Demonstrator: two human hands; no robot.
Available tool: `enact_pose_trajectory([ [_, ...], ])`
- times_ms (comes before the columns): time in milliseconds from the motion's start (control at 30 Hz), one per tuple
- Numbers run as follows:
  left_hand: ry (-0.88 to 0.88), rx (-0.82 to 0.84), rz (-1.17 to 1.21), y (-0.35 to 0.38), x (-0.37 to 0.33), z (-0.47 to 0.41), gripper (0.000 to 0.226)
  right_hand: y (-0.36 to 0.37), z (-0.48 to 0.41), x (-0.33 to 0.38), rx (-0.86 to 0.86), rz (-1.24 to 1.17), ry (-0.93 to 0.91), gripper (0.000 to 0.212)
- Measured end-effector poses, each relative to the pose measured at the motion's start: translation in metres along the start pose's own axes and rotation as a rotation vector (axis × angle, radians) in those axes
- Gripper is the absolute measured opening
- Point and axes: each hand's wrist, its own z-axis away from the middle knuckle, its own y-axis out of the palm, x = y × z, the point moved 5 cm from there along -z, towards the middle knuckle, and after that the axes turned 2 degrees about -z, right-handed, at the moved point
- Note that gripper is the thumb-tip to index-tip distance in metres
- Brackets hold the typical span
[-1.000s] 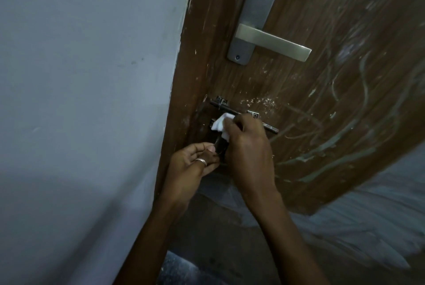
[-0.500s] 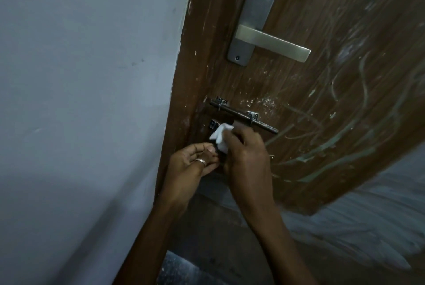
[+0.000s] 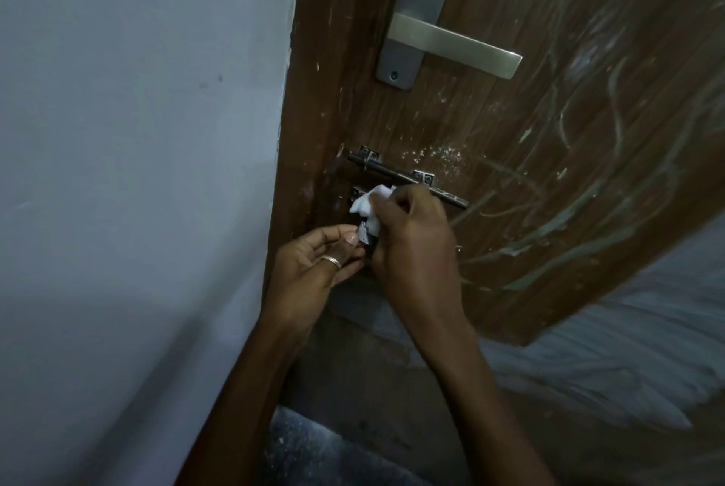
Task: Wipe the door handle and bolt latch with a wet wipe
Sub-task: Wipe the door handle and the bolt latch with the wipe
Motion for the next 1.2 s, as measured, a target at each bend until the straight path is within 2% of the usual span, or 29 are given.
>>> enact_pose_trajectory([
  [200,-0.007,0.025,-0.092,-0.004,0.003,0.002,0.03,-0.001,0.036,0.01,0.047,-0.144,-0.005,0.025],
  [267,-0.025,0.021,-0.059,-0.003,0.001,0.002,0.026,-0.014,0.03,0.005,-0.018,-0.182,0.008,0.024],
  [400,-0.017,0.002,-0.007,0.002,-0.011,0.003,0.028,-0.027,-0.001,0.0,-0.153,-0.111,0.019,0.021],
  [533,0.01,-0.004,-0.032,0.006,-0.02,0.008,0.026,-0.011,-0.007,0.002,-0.092,-0.003,0.07,0.02],
  [733,-0.023,-0.009,-0.14,0.001,-0.011,0.013,0.03,-0.005,0.032,0.011,0.007,-0.149,0.067,0.021],
  [867,-0.031,-0.036,-0.133,0.004,-0.016,0.012,0.027,-0.031,0.025,0.004,-0.102,-0.214,0.08,0.031],
  [1000,-0.05,-0.066,-0.122,0.008,-0.021,0.014,0.025,-0.042,-0.001,0.001,-0.185,-0.171,0.117,0.019],
  [1200,-0.009,-0.023,-0.25,0.007,-0.025,0.016,0.018,-0.002,0.0,0.009,-0.042,-0.109,0.131,0.031],
])
